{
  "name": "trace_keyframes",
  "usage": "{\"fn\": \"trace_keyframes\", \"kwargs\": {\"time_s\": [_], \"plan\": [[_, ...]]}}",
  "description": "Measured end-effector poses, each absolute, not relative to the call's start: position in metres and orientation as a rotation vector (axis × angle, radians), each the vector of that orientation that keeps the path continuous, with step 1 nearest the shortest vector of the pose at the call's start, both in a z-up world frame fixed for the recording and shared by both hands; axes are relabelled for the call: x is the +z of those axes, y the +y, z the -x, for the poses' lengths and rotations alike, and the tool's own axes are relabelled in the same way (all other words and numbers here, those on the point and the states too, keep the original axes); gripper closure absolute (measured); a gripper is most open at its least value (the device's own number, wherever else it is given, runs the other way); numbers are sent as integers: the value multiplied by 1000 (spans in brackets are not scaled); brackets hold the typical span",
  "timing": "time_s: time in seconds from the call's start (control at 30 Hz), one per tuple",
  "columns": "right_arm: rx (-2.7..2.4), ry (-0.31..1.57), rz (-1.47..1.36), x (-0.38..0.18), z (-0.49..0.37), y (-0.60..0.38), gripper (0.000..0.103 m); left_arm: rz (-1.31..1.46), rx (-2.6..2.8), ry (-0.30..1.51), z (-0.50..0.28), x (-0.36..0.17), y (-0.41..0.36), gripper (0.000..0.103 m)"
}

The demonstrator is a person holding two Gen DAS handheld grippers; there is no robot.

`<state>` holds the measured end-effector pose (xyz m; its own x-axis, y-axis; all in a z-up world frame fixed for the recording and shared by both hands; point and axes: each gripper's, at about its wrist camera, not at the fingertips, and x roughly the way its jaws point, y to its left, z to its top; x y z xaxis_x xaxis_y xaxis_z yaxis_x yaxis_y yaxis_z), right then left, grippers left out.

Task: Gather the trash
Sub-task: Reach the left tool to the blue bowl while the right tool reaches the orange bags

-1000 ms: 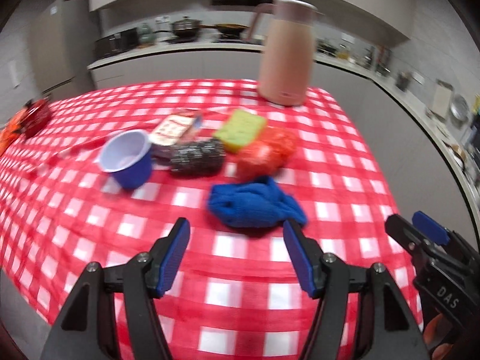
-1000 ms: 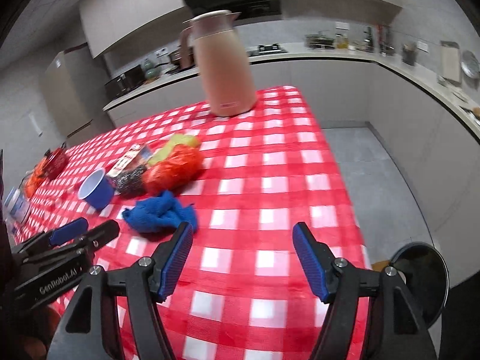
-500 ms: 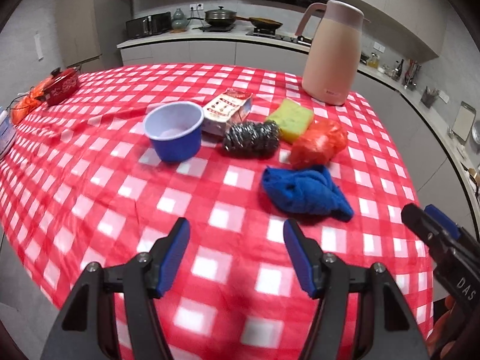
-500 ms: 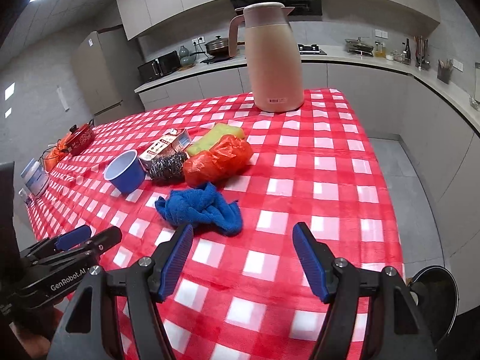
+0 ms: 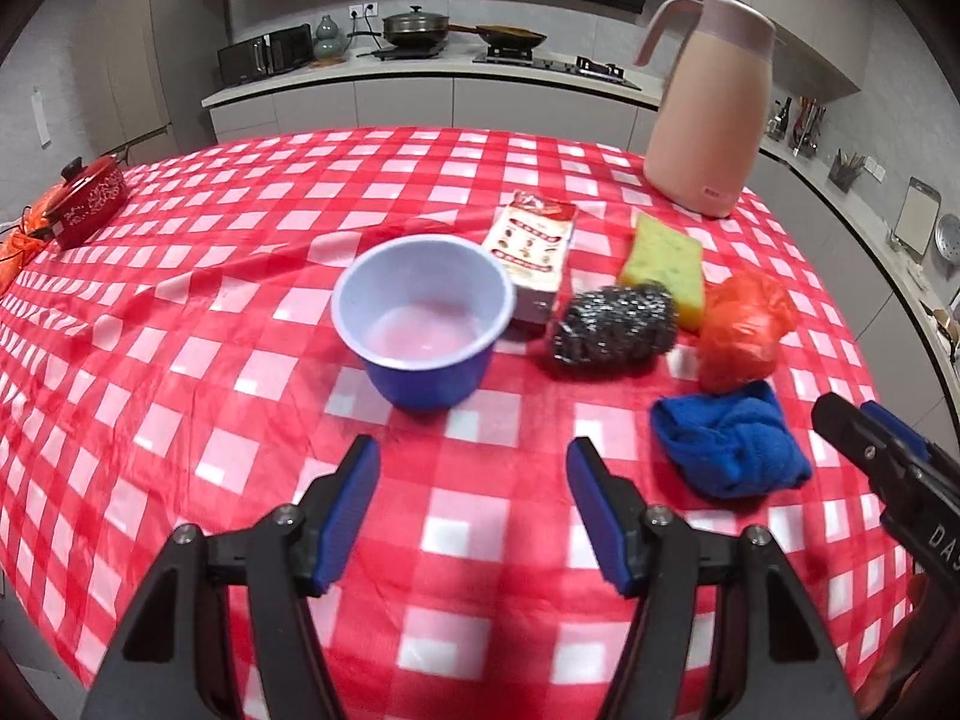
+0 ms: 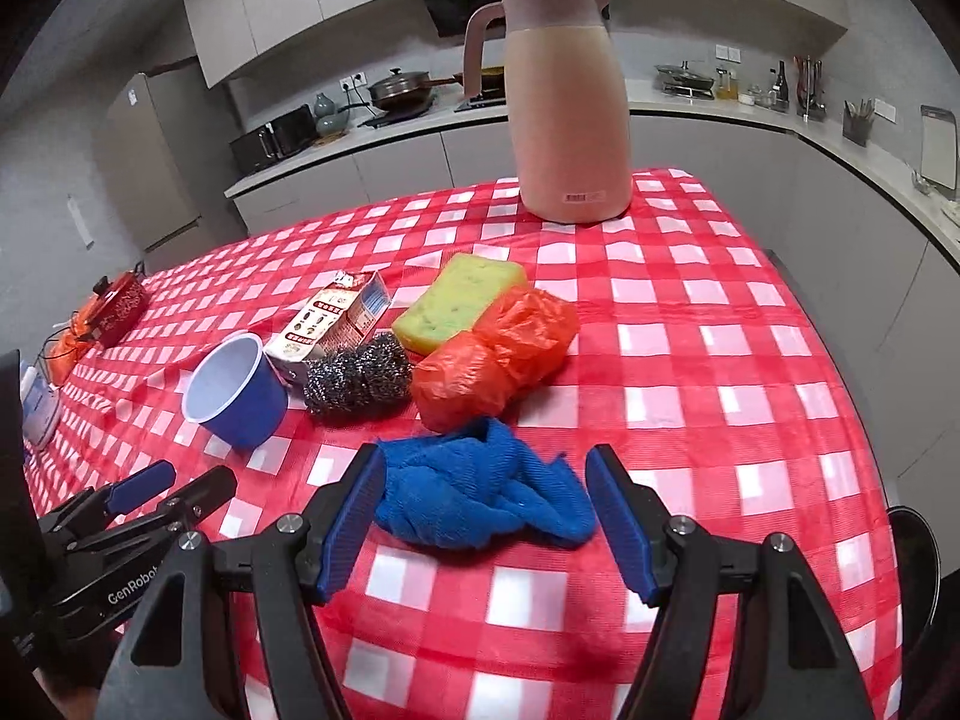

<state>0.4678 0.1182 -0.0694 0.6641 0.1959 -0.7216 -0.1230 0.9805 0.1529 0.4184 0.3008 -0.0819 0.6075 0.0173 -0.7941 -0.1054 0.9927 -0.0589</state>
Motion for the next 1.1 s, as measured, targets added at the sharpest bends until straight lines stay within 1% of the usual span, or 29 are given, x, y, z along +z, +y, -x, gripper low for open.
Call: {"fn": "trace_keyframes", "kwargs": {"time_s": [0.63,0.73,1.1], "plan": [[143,845,-96,-77,-500,144,31,93,47,918,-458,-95,322,37],[140,844,-95,-79,-503,145,31,85,45,913,-463,-96,321,32],[125,858,-107,-86,-517,146,30,104,59,914,-480,-103,330,30]]}}
